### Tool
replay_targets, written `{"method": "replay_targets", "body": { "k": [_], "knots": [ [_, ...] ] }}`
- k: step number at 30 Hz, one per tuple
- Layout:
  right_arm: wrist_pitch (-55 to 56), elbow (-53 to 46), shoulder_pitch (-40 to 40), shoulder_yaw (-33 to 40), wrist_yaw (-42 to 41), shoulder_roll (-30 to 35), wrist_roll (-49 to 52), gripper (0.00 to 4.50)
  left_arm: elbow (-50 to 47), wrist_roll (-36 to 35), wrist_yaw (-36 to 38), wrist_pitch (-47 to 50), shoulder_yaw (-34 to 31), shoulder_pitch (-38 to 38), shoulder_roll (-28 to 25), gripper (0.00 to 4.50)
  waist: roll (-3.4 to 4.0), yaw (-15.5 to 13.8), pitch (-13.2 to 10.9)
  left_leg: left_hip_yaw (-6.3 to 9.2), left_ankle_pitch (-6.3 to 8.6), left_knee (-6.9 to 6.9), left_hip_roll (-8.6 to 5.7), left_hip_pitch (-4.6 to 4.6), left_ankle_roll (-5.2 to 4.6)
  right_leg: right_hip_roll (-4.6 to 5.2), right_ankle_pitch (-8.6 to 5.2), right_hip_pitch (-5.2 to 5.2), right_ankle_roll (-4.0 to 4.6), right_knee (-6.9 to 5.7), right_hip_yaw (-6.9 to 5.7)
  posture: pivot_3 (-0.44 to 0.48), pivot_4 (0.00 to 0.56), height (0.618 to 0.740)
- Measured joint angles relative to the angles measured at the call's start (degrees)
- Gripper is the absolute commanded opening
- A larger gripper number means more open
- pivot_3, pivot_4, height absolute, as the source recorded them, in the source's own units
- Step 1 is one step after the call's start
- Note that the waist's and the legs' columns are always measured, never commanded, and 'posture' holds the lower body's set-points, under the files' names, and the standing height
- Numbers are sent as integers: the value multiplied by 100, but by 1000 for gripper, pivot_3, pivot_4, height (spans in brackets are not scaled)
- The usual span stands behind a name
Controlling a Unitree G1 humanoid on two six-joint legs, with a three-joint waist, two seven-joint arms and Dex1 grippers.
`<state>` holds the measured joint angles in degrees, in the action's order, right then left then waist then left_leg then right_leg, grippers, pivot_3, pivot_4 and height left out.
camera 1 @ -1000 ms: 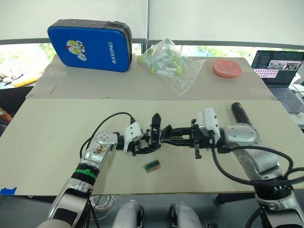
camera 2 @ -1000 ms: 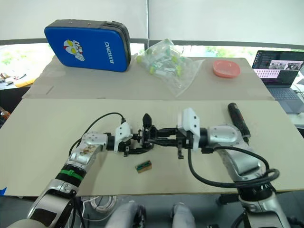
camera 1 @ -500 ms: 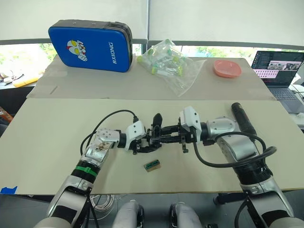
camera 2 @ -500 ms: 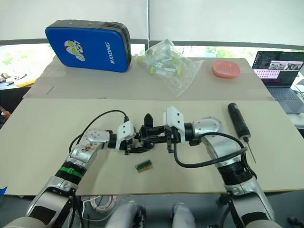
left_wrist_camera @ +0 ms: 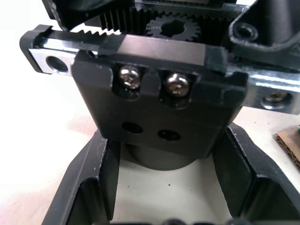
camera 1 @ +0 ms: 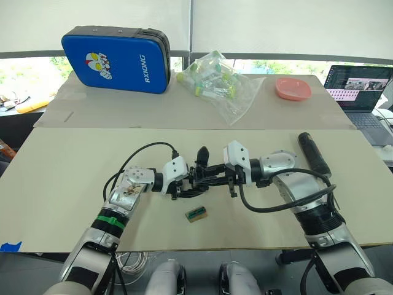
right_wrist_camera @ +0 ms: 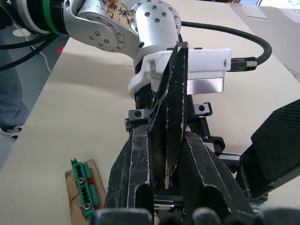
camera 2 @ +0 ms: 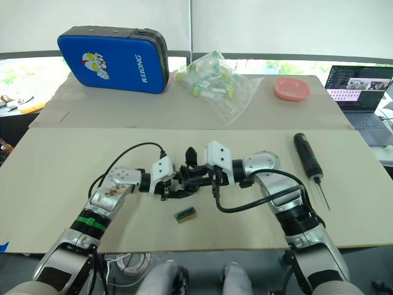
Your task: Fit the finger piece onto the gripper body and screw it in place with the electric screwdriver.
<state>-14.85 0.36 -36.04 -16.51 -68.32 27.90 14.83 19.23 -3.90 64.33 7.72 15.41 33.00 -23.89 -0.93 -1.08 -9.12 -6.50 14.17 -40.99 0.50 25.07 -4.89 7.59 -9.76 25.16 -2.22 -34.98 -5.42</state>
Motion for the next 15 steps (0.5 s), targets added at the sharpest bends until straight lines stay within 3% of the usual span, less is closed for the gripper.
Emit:
{"method": "replay_targets", "body": {
  "k": [15],
  "knots": [
    [-463,-333,45,-41,37,65,2,368,-104,-17,-39,15,26,-52,-55,2280,4,23,2,0,2,3,0,-1,-2,2,-1,0,1,3,0,0,150,740]
  ]
}}
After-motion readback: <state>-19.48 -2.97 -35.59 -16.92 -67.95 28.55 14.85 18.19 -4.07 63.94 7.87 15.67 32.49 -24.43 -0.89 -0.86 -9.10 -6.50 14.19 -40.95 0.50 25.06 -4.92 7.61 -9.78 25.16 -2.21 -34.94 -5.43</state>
